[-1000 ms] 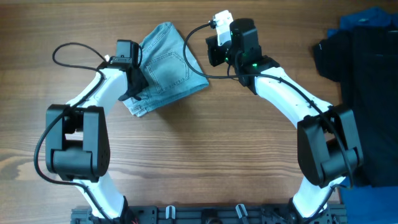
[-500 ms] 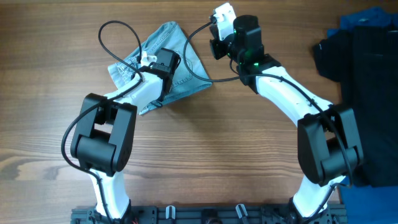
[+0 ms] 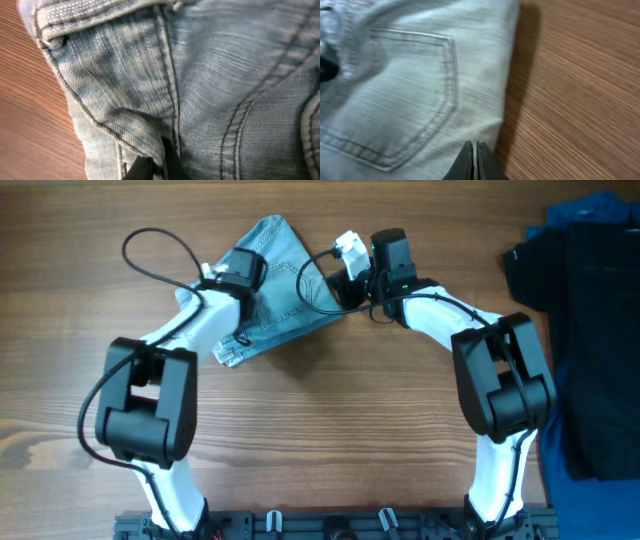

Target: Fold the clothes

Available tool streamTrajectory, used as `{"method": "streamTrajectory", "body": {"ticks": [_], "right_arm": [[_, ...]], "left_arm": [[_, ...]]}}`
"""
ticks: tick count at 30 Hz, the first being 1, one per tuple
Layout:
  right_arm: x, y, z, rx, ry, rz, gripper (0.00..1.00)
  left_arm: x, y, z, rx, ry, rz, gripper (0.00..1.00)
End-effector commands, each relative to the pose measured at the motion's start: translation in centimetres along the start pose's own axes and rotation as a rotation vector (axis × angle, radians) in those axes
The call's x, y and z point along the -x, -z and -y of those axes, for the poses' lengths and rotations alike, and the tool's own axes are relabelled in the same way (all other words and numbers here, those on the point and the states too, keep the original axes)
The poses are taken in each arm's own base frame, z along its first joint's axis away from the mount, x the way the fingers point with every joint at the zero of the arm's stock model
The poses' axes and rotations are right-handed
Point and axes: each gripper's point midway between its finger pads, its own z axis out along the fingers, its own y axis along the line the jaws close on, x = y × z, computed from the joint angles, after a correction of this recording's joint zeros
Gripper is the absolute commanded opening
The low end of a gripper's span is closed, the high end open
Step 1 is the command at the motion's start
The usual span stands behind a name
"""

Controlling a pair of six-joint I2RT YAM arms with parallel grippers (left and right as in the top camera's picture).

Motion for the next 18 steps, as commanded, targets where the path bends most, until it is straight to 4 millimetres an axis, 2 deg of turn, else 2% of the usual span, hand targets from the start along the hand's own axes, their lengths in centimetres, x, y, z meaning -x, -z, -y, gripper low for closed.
{"method": "streamTrajectory", "body": {"ticks": [1,4,6,8,10,11,14,16,18], "right_arm": [[1.1,-0.3,-2.2,0.088,0.053,0.034,0.04],[1.2,-1.2,-2.8,0.032,0.104,0.022,0.04],[1.5,-1.9,-2.6,-0.042,0.142,0.024,0.04],[0.8,-2.9,-2.9,-0.035,0.157,0.022,0.04],[-1.1,-4.2,-2.7,-0.031,0.14,-0.011,0.04],[-2.8,-4.8,-1.7,-0.068,0.098,-0.056,0.04],[-6.8,-4.2,1.1,-0.223,0.06,-0.217,0.04],[-8.9,-3.6,1.0,-0.221,0.007,-0.298,0.04],[-11.7,-2.7,-0.2,-0.196,-0.136,-0.409,0.04]], "left_arm": [[-8.0,-3.6,2.5,-0.283,0.061,-0.399,0.04],[-7.4,-2.9,3.7,-0.454,0.145,-0.465,0.04],[-6.7,-3.2,3.1,-0.461,0.171,-0.455,0.04],[-6.7,-3.2,3.2,-0.47,0.174,-0.459,0.04],[-6.7,-3.1,3.3,-0.471,0.177,-0.458,0.04],[-6.5,-3.2,3.4,-0.474,0.178,-0.448,0.04],[-4.7,-4.4,2.4,-0.406,0.138,-0.34,0.04],[-3.6,-4.9,2.1,-0.389,0.086,-0.271,0.04],[-2.8,-5.3,1.6,-0.357,0.086,-0.233,0.04]]}}
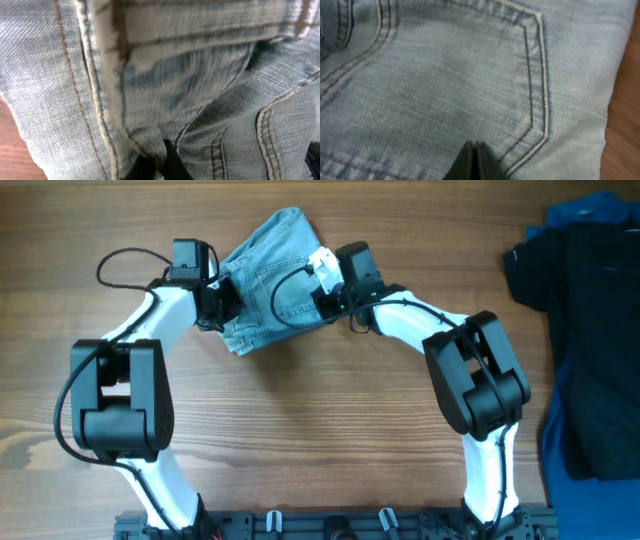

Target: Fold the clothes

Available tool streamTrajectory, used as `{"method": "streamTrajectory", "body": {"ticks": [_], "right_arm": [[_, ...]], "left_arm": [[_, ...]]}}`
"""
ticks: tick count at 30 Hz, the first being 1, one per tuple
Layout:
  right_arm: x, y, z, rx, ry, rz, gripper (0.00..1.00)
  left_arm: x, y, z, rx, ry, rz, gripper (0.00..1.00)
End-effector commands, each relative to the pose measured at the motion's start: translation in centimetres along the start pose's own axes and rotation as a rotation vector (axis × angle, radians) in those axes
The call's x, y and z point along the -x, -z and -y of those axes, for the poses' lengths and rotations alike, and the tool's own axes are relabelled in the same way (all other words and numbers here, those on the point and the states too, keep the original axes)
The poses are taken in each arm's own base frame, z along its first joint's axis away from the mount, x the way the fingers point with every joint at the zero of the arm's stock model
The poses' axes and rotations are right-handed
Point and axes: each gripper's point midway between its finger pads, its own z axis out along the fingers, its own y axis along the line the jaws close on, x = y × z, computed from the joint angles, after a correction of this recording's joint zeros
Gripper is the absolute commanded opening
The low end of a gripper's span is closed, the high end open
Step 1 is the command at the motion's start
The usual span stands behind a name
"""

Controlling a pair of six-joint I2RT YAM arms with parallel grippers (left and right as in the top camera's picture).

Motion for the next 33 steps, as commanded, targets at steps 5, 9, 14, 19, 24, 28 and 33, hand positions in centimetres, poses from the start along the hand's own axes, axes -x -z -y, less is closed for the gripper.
{"method": "streamTrajectory", "body": {"ticks": [5,9,14,19,24,28,33], "right_arm": [[-11.2,3.4,-6.4,0.22,-0.404,-0.473,0.04],[-7.3,7.3,-9.4,0.29,-0.346,-0.411,0.05],[6.3,15.5,-3.6,-0.028,-0.188,0.075,0.1],[8.6,14.2,-0.2,-0.154,-0.171,0.188,0.06],[7.2,6.9,5.9,-0.289,-0.203,0.241,0.04],[5.0,2.3,7.8,-0.301,-0.211,0.251,0.04],[0.4,-2.2,8.2,-0.294,-0.229,0.168,0.05]], "left_arm": [[-0.3,-4.1,-4.1,0.178,-0.097,0.054,0.04],[0.9,-3.9,-3.4,0.154,-0.11,0.101,0.04],[6.0,5.4,2.0,0.028,-0.136,0.327,0.12],[7.5,12.8,6.0,-0.114,-0.173,0.463,0.32],[6.3,7.8,9.1,-0.293,-0.233,0.36,0.23],[6.5,2.2,10.8,-0.345,-0.283,0.388,0.17],[6.9,-6.6,6.0,-0.176,-0.239,0.442,0.16]]}}
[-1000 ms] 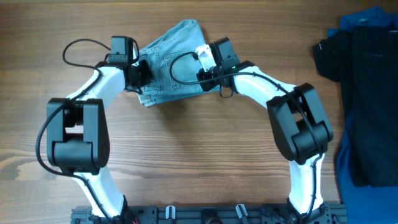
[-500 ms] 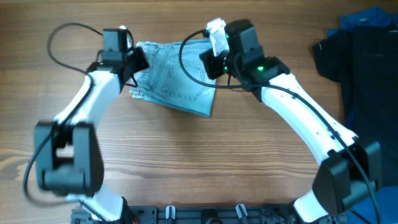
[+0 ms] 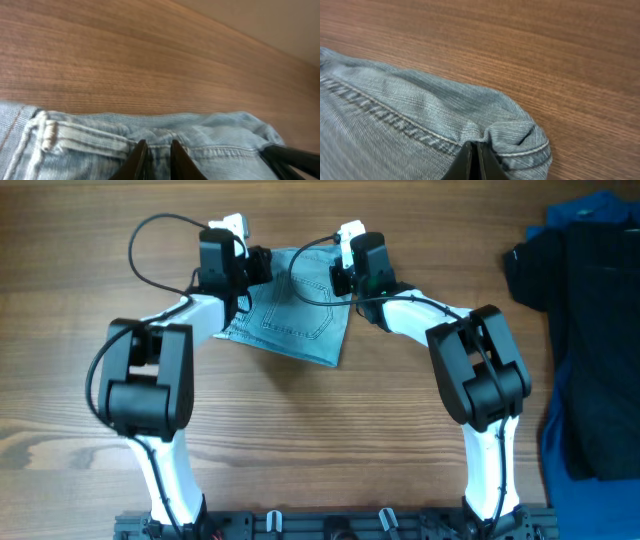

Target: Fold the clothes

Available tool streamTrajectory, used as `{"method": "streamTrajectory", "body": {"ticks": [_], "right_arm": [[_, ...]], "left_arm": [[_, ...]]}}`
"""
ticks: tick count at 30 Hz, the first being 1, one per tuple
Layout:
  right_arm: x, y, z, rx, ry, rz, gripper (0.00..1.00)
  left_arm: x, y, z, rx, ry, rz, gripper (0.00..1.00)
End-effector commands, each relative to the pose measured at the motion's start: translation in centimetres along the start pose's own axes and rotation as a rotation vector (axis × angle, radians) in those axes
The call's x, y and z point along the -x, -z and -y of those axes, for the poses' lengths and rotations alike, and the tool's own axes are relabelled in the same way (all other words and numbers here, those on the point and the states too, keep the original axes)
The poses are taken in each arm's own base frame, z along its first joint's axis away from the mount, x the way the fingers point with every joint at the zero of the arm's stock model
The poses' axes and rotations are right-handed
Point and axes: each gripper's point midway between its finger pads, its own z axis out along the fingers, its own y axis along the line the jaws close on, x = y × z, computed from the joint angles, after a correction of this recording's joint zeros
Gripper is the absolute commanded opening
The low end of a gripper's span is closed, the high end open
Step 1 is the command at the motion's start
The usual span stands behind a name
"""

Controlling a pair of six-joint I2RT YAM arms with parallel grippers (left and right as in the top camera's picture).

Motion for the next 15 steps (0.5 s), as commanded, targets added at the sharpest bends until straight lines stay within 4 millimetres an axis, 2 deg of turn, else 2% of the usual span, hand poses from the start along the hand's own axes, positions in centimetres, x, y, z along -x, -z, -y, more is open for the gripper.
{"method": "streamTrajectory", "body": {"ticks": [1,2,3,4,5,6,7,9,11,12,13,14,15], "right_arm": [[-5.2,-2.0,0.4,-0.015,-0.001,-0.12,0.05],[-5.8,-2.1,0.5,-0.016,-0.001,-0.138,0.05],[-6.1,-2.1,0.5,-0.017,-0.001,-0.146,0.05],[-5.5,-2.0,0.5,-0.017,0.002,-0.131,0.05],[-4.2,-1.8,0.6,-0.022,0.011,-0.094,0.05],[-2.5,-1.3,0.7,-0.034,0.033,-0.049,0.06],[0.4,0.0,0.6,-0.036,0.034,0.014,0.08],[3.6,2.6,0.0,-0.017,0.03,0.051,0.09],[4.4,6.5,-2.1,0.073,0.03,-0.03,0.15],[3.9,8.3,-3.2,0.132,0.025,-0.091,0.22],[2.9,9.7,-4.2,0.19,0.015,-0.156,0.23],[-0.4,11.3,-5.5,0.27,-0.015,-0.306,0.2],[-1.6,11.6,-5.6,0.279,-0.025,-0.353,0.17]], "left_arm": [[-4.3,-2.5,-6.4,0.203,0.019,-0.039,0.15],[-5.0,-2.7,-7.2,0.216,0.024,-0.052,0.15],[-4.5,-2.6,-7.4,0.215,0.023,-0.035,0.13],[-2.8,-2.3,-7.1,0.201,0.015,0.012,0.12],[-0.3,-1.5,-6.3,0.18,-0.005,0.073,0.12],[2.8,0.0,-5.3,0.165,-0.015,0.133,0.12],[6.3,2.5,-4.0,0.157,-0.018,0.193,0.12],[9.7,7.3,-2.7,0.175,-0.004,0.211,0.13],[9.3,10.9,-2.3,0.218,0.022,0.132,0.2],[7.2,12.2,-2.7,0.259,0.05,0.034,0.2],[6.0,12.3,-3.1,0.277,0.062,-0.012,0.18],[1.2,12.0,-4.6,0.335,0.1,-0.181,0.14],[-0.5,11.7,-5.1,0.349,0.112,-0.237,0.14]]}}
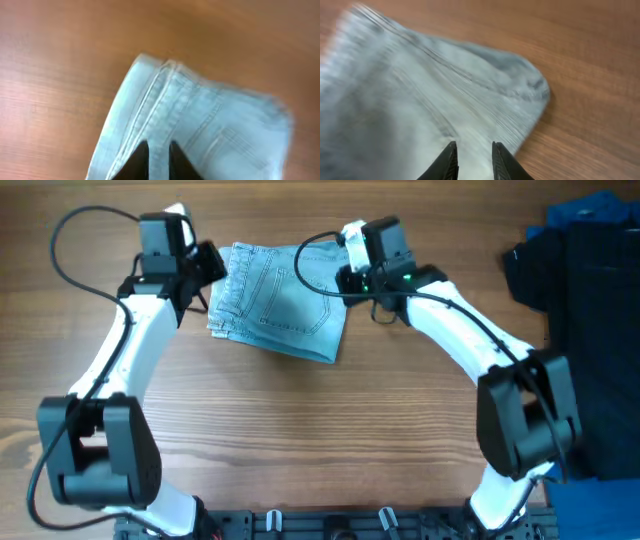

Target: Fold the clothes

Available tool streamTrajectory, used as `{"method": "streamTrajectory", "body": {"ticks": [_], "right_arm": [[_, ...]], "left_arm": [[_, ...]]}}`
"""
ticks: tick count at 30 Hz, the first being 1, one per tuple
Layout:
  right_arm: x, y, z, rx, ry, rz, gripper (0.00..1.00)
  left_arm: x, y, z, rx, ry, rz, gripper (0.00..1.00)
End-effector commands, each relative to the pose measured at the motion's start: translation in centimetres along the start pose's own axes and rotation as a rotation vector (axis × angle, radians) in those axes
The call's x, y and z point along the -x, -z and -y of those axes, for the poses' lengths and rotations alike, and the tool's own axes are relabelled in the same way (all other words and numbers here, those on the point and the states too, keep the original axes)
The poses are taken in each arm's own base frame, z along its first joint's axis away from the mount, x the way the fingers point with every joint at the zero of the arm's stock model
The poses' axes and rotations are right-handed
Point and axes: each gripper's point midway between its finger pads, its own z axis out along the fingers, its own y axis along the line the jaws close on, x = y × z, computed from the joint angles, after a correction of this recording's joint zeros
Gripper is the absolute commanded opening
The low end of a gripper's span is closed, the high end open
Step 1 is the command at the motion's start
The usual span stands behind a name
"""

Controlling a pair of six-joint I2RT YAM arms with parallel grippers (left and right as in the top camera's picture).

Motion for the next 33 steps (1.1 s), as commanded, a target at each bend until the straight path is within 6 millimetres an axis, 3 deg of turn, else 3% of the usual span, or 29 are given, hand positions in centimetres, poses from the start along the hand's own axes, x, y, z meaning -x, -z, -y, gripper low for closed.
{"method": "streamTrajectory", "body": {"ticks": [1,4,8,9,11,13,14,15,16,17,19,20,23,26,27,30,32,33], "right_arm": [[-6.8,-0.4,-2.7,0.141,-0.041,-0.22,0.14],[-10.7,-2.3,-2.3,0.14,-0.056,-0.287,0.15],[-14.0,-4.6,-1.8,0.129,-0.12,-0.325,0.15],[-14.2,-4.9,-1.7,0.129,-0.123,-0.325,0.04],[-12.3,-4.3,-1.5,0.126,-0.12,-0.284,0.04],[-7.5,-1.3,0.3,0.086,-0.172,-0.171,0.05],[-6.2,-0.2,1.3,0.057,-0.207,-0.137,0.06],[-4.2,2.4,4.0,-0.013,-0.282,-0.068,0.27],[-2.8,5.0,7.3,-0.091,-0.325,-0.004,0.72],[-2.4,6.4,9.7,-0.155,-0.352,0.026,0.98],[-3.1,7.9,13.2,-0.217,-0.411,0.031,1.0],[-3.6,8.1,14.0,-0.229,-0.429,0.022,0.99],[-3.8,8.1,14.6,-0.236,-0.439,0.02,0.99],[-3.8,8.1,14.6,-0.237,-0.439,0.02,0.99],[-3.8,8.1,14.6,-0.237,-0.439,0.019,1.0],[-3.8,8.1,14.5,-0.236,-0.439,0.019,0.99],[-3.8,8.1,14.5,-0.236,-0.438,0.019,1.0],[-3.8,8.1,14.5,-0.236,-0.438,0.019,1.0]], "left_arm": [[-9.2,-3.5,-3.6,0.115,0.011,-0.294,0.14],[-13.8,-5.0,-5.8,0.179,0.03,-0.444,0.11],[-15.7,-6.1,-6.9,0.206,0.035,-0.496,0.04],[-15.3,-5.9,-6.8,0.209,0.032,-0.485,0.04],[-12.5,-4.6,-5.4,0.181,0.025,-0.423,0.04],[-6.6,-1.3,-0.6,0.03,0.005,-0.27,0.04],[-4.9,-0.1,1.4,-0.039,-0.007,-0.219,0.04],[-3.3,1.6,4.2,-0.141,-0.027,-0.164,0.04],[-2.8,2.7,6.2,-0.191,-0.023,-0.141,0.04],[-3.5,2.8,7.1,-0.204,-0.04,-0.155,0.04],[-6.7,1.3,8.6,-0.208,-0.076,-0.236,0.04],[-8.2,0.3,8.9,-0.188,-0.093,-0.268,0.04],[-13.4,-3.6,8.2,-0.119,-0.126,-0.389,0.05],[-16.4,-6.2,6.4,-0.067,-0.123,-0.463,0.05],[-16.9,-7.2,4.8,-0.012,-0.121,-0.468,0.05],[-15.8,-8.7,-0.8,0.187,-0.116,-0.42,0.05],[-15.1,-8.7,-3.3,0.235,-0.078,-0.419,0.04],[-14.4,-8.8,-5.9,0.27,-0.029,-0.417,0.04]]}}
